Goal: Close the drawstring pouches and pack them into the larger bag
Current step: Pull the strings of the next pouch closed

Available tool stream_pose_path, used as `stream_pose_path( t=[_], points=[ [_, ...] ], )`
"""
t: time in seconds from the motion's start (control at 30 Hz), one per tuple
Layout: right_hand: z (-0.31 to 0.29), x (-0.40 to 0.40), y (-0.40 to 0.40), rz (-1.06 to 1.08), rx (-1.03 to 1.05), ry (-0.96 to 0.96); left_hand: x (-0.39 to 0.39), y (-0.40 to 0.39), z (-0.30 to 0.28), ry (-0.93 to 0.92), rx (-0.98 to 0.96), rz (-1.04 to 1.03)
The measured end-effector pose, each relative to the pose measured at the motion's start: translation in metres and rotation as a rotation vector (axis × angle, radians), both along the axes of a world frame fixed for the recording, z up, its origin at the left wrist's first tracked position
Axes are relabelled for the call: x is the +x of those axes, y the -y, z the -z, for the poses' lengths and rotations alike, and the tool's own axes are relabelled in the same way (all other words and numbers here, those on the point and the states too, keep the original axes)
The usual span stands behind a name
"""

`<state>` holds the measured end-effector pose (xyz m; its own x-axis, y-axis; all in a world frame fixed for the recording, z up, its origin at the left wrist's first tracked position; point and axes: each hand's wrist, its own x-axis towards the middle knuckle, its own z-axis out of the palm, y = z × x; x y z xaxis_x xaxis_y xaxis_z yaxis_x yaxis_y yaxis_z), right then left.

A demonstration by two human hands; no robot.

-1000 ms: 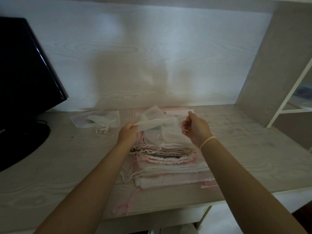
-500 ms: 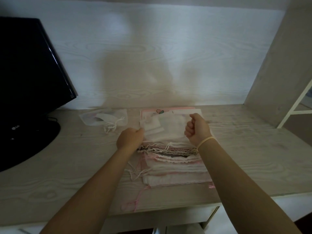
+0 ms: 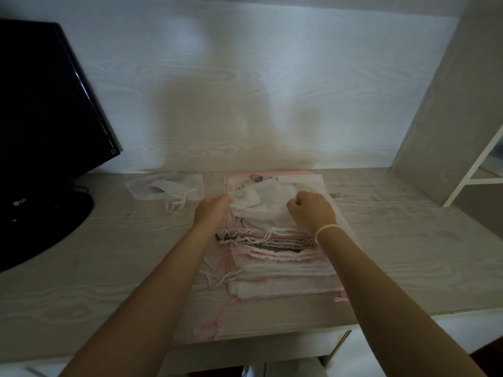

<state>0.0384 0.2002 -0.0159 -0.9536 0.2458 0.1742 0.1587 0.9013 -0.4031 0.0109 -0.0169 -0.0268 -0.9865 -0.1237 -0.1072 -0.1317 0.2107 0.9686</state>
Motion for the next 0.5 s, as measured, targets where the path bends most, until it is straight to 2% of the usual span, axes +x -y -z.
stream_pose_path(
  t=[0.17, 0.3, 0.37, 0.5],
  points=[
    [0.002, 0.002, 0.008, -0.081, 0.068, 0.02, 0.01, -0.015, -0.021, 0.049, 0.59, 0.156],
    [0.0, 0.003, 0.01, -0.068, 0.141, -0.026, 0.016, -0.024, -0.026, 0.164, 0.903, 0.25],
    [0.001, 0.005, 0.008, -0.066, 0.153, -0.035, 0.017, -0.026, -0.023, 0.183, 0.926, 0.253],
    [0.004, 0.008, 0.003, -0.051, 0.123, -0.041, 0.015, -0.023, -0.016, 0.121, 0.623, 0.194]
  ],
)
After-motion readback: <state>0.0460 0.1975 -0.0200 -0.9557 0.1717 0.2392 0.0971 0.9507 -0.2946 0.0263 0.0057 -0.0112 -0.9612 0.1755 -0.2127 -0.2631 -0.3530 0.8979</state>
